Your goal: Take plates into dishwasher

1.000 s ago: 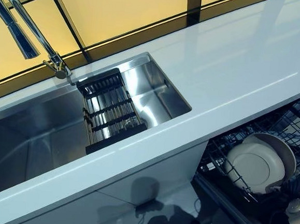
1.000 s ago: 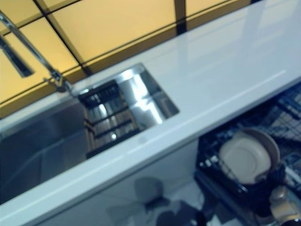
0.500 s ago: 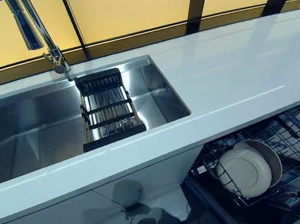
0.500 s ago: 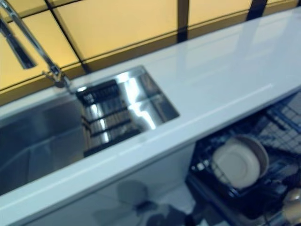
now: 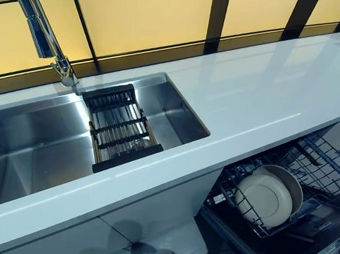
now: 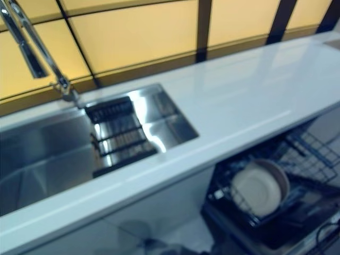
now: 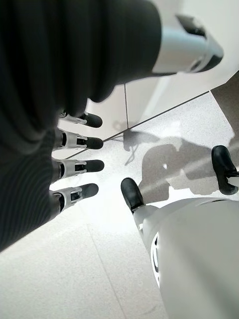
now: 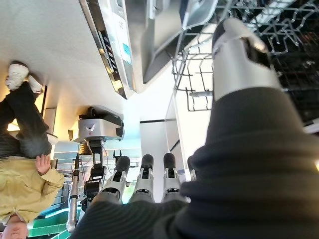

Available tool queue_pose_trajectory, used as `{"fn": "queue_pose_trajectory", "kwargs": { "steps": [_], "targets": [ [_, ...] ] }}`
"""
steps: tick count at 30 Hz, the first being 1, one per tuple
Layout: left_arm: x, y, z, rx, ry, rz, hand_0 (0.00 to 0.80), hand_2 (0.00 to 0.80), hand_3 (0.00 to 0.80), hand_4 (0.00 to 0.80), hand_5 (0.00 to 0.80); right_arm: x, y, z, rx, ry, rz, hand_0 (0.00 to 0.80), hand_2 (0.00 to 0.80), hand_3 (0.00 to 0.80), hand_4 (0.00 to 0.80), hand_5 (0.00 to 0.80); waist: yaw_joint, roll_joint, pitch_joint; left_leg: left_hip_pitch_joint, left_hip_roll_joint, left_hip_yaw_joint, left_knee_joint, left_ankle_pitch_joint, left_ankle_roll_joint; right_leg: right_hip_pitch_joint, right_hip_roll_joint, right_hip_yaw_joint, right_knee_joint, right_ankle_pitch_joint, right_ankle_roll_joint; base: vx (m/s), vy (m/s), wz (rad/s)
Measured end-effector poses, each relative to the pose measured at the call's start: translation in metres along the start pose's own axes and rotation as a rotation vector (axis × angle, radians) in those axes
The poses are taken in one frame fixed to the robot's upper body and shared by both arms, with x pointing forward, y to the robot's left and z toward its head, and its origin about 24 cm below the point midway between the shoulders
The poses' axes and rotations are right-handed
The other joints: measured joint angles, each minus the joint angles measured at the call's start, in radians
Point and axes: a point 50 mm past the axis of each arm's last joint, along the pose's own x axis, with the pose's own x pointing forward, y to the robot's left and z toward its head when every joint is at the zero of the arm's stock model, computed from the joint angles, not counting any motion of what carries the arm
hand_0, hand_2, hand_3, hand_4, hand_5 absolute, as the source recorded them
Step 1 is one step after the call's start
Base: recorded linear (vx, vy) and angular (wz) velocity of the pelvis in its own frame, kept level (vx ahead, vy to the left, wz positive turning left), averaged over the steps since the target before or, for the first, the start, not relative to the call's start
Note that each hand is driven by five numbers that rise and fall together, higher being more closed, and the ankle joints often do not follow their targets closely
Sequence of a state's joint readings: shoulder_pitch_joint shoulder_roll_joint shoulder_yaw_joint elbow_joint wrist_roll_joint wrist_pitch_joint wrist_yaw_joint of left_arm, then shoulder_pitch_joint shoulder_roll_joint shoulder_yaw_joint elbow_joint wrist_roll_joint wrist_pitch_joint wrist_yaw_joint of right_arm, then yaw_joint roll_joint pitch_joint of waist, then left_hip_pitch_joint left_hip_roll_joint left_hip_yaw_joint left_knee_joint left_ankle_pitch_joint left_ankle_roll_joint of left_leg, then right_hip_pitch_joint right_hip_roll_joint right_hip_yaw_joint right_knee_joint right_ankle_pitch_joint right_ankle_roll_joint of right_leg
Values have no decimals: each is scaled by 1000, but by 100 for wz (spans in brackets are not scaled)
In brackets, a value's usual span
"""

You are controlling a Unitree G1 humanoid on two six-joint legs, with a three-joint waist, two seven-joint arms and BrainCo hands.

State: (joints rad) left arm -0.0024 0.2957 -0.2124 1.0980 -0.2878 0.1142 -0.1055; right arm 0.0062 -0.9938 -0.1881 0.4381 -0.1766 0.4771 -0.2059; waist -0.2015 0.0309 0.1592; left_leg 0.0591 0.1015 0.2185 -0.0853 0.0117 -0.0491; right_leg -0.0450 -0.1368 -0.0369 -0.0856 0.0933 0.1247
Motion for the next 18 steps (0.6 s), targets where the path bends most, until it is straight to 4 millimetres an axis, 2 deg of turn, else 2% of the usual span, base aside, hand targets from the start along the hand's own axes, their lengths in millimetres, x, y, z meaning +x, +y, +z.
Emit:
{"fn": "queue_pose_trajectory", "kwargs": {
  "steps": [5, 9, 13, 18],
  "targets": [
    [0, 4, -11, -7, 74, 50, 0, 0, 0, 0, 0, 0, 0, -1, 0, 1, 1, 0, 0, 0, 0, 0, -2, -7, -41, 3, 0, 2, 0, -2, -3, 1, 0, 2, 0, 0, 0, -9, 53, -2],
    [-1, 9, -16, 71, 130, 88, 0, 0, 0, 0, 0, 0, 0, 1, 6, -7, 2, 0, 0, 0, 0, 0, -1, -16, -55, 18, 0, 3, -1, -5, -7, 14, 1, 5, -1, 0, 0, -13, 48, -2],
    [-3, 17, -24, 244, 213, 126, 0, 0, 0, 0, 0, 0, 0, 2, 17, -9, 5, 0, 0, 0, 0, 0, -1, -18, -75, 22, 0, 11, 0, -7, -10, 14, 2, 13, 0, 0, 0, -21, 48, -5],
    [-7, 32, -29, 257, 296, 169, 0, 0, 0, 0, 0, 2, -3, 6, 29, -13, -5, 0, 0, 0, 0, 0, 1, -20, -80, 35, 0, 24, 0, -10, -14, 19, 3, 25, 0, 0, 0, -47, 64, -8]
  ]
}}
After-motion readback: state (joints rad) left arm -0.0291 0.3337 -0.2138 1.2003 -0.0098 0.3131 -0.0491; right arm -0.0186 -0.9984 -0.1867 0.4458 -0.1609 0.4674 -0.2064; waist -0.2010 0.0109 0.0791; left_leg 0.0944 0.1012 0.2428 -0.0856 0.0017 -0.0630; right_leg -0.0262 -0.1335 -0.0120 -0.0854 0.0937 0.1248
